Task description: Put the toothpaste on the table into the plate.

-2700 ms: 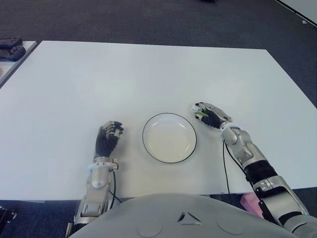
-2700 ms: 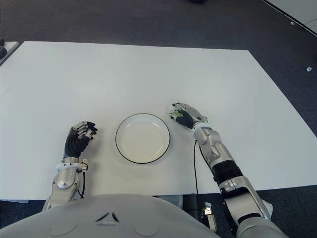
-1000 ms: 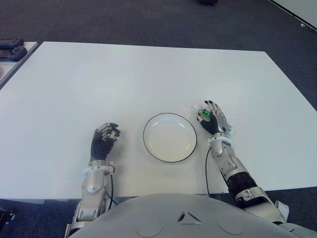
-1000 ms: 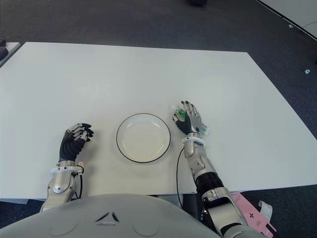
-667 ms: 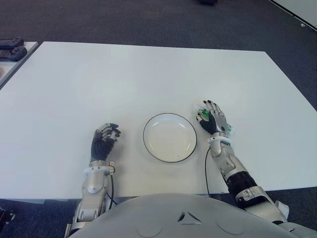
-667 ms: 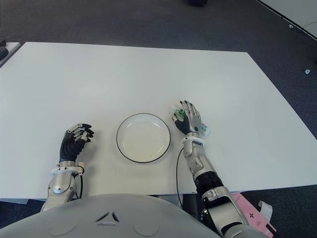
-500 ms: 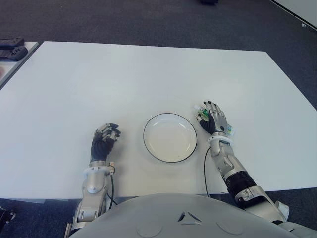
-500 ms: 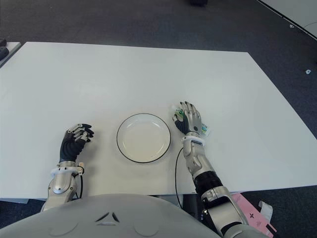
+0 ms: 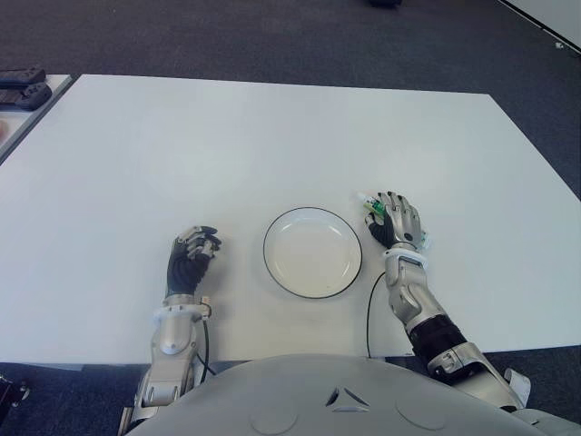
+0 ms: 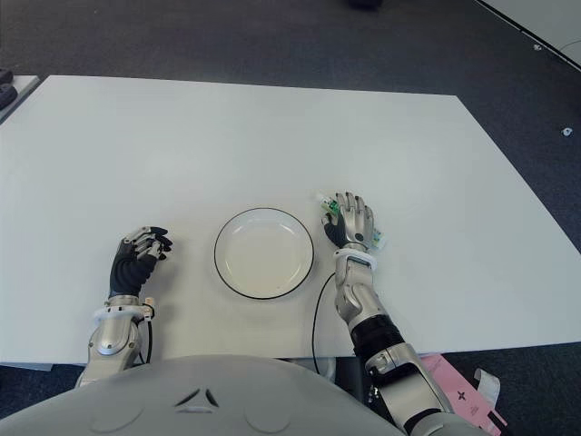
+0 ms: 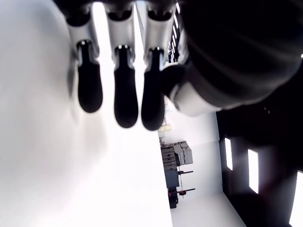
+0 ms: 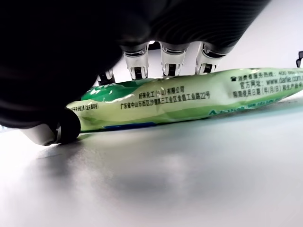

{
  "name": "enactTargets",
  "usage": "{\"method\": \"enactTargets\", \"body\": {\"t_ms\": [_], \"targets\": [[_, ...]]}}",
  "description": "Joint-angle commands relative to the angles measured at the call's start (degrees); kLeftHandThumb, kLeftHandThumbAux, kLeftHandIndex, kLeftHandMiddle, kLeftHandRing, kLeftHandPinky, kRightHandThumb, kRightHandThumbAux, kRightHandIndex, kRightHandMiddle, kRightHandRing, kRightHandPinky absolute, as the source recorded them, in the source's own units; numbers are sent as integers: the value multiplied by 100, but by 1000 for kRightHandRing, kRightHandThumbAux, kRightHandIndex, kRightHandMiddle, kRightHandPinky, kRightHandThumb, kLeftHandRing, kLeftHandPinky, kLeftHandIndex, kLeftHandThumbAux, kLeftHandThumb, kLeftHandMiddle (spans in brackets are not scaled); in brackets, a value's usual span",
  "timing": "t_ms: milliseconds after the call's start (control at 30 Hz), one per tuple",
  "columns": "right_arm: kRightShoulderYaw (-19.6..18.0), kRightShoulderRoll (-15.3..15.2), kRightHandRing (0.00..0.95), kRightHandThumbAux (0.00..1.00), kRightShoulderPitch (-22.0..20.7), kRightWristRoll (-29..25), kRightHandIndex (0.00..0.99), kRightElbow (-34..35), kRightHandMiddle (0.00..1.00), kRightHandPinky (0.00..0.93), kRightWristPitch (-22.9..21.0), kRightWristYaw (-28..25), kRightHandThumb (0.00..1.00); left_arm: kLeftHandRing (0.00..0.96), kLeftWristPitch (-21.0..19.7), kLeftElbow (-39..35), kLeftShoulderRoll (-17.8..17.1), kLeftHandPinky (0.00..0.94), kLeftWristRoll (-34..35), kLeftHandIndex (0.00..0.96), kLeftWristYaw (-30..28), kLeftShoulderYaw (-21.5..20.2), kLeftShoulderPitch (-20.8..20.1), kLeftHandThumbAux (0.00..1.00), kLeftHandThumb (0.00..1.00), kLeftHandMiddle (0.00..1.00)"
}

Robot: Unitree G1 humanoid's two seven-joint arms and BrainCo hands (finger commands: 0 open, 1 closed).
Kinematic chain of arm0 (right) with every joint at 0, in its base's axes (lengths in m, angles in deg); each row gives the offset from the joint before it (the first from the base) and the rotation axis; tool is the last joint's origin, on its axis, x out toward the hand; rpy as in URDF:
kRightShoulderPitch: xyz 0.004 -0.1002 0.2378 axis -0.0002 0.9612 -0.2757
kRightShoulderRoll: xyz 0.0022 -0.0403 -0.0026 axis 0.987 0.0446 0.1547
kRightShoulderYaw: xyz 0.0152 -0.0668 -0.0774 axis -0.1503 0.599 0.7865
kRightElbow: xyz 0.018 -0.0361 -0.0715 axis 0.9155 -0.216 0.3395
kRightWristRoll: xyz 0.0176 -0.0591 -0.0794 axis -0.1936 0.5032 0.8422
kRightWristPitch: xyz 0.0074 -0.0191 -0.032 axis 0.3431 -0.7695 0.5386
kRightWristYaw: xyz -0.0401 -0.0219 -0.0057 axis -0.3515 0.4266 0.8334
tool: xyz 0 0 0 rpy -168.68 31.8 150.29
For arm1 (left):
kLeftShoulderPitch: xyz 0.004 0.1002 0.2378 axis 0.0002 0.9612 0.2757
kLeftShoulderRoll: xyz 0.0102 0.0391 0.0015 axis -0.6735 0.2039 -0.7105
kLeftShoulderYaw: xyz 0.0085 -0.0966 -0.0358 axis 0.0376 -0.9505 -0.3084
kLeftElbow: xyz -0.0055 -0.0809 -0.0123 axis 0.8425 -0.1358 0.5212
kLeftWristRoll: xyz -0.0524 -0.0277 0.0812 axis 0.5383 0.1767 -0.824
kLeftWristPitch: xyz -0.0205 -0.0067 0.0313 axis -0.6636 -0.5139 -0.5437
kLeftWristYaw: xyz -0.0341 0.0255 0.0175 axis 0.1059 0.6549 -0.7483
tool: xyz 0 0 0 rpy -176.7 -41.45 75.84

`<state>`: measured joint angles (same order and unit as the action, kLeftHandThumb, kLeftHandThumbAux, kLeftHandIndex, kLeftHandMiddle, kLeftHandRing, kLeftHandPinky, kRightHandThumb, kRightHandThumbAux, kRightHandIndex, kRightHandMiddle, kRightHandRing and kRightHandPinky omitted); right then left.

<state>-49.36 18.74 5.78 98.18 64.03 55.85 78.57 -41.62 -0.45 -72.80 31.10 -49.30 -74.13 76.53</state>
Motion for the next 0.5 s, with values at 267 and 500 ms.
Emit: {"method": "enactTargets", "body": {"t_ms": [267, 500], "targets": [[-89, -149, 0, 391, 499, -248, 30, 35, 0, 0, -47, -368, 578, 531, 28, 14, 29, 536, 70, 431, -59, -47, 23, 718, 708, 523], [-258, -335, 0, 397, 587, -487, 106, 922, 0, 0, -283, -1330, 540, 531, -39, -9, 34, 538, 67, 430, -49, -66, 3, 718, 708, 526]]}}
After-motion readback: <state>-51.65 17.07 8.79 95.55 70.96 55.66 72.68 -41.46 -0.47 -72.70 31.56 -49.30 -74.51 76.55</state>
